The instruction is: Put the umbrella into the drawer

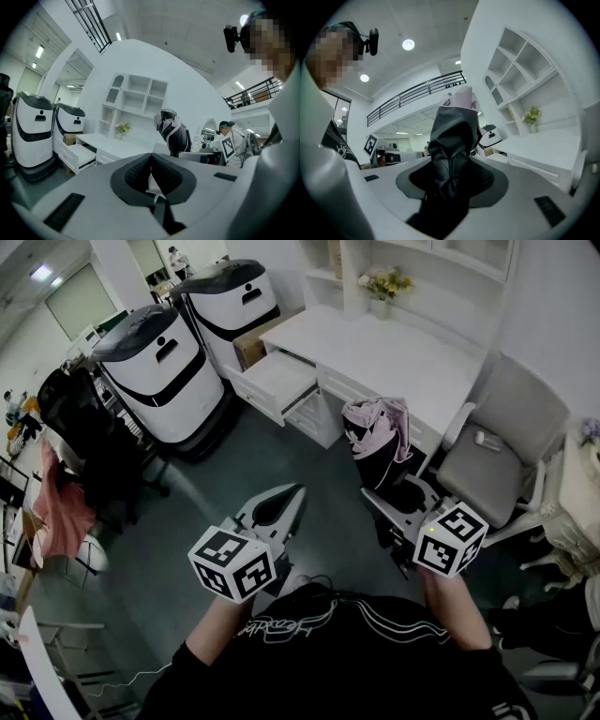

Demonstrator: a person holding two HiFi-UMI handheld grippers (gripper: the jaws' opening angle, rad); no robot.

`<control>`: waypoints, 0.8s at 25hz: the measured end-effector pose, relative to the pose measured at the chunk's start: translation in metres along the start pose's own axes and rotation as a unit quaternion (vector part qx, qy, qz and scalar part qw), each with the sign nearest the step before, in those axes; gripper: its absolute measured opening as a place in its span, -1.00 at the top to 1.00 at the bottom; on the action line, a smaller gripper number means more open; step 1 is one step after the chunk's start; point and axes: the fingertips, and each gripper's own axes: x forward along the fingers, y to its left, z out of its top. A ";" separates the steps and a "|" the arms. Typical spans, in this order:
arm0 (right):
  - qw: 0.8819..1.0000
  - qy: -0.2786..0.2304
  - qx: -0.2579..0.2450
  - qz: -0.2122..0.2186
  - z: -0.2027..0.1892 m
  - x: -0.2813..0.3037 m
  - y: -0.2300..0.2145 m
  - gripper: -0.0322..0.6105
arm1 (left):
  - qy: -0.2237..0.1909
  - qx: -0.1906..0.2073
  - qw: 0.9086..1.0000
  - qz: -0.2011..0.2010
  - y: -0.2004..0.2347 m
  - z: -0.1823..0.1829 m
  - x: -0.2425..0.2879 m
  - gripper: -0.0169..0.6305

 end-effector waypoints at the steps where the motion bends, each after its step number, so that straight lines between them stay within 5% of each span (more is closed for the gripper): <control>1: 1.000 0.000 0.002 -0.001 0.000 0.000 0.001 0.23 | 0.000 0.000 1.000 -0.002 0.000 0.002 0.000 0.89; 20: 1.000 -0.002 -0.011 0.010 -0.005 0.003 -0.006 0.23 | -0.005 -0.020 1.000 0.015 0.010 -0.014 0.003 0.89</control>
